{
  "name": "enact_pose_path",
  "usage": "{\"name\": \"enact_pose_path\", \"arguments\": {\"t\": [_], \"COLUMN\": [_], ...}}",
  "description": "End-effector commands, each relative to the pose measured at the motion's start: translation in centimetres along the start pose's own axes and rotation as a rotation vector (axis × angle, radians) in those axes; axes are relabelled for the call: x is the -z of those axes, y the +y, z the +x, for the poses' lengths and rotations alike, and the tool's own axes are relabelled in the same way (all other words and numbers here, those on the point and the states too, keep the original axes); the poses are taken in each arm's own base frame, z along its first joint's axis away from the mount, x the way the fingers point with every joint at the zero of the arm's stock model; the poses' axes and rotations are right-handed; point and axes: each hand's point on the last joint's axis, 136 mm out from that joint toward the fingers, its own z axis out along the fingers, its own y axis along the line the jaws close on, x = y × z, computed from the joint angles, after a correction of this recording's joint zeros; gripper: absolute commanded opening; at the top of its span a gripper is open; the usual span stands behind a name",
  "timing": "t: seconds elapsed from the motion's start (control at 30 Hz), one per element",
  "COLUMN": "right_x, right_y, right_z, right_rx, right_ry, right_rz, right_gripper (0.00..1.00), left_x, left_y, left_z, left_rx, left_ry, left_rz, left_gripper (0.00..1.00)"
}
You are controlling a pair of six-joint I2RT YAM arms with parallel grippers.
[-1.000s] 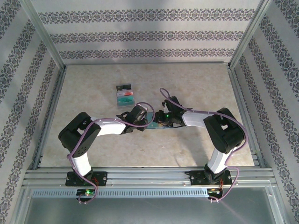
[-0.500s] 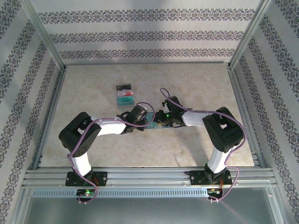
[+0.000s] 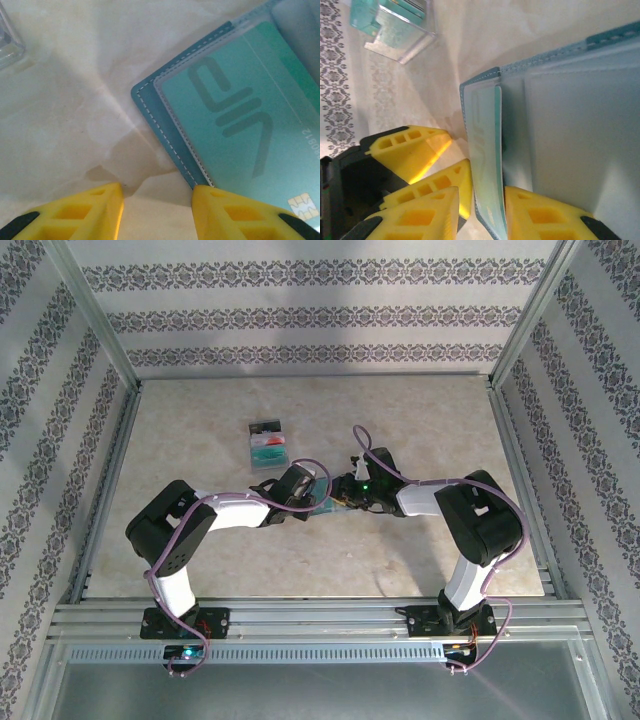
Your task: Take the credit cards out of the card holder
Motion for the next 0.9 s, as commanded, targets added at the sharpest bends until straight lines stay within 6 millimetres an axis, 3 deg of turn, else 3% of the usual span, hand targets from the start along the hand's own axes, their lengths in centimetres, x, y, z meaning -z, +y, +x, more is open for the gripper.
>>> {"name": "enact_pose_path", "arguments": {"t": [0.0,0.37,0.57,0.87], "right_x": [-0.9,-1.8,-1.1,0.7], "right_y": [2.1,0.0,0.8,2.3], "right_z": [1.0,1.4,1.1,0.5], "right_rx": [0.039,0.014,0.014,0.035], "right_ry": [0.059,0.078,0.062,0.033], "right_rz": [-0.114,-0.056,-0.088,-0.154], "right_gripper": [0.30,0.32,0.22,0.15], "left_x": [-0.5,-0.2,-0.2,0.0], "left_y": [-1.6,-1.5,-1.1,-0.7], "left_z": [1.8,1.6,1.8,1.7], "left_rx": [-0.023,-0.023,-0.027,-0.025], "left_ry": [0.073,0.070,0.078,0.077], "left_rz": [0.067,0.062,0.042,0.022], "left_gripper": [0.44,0.44,0.44,0.44]}}
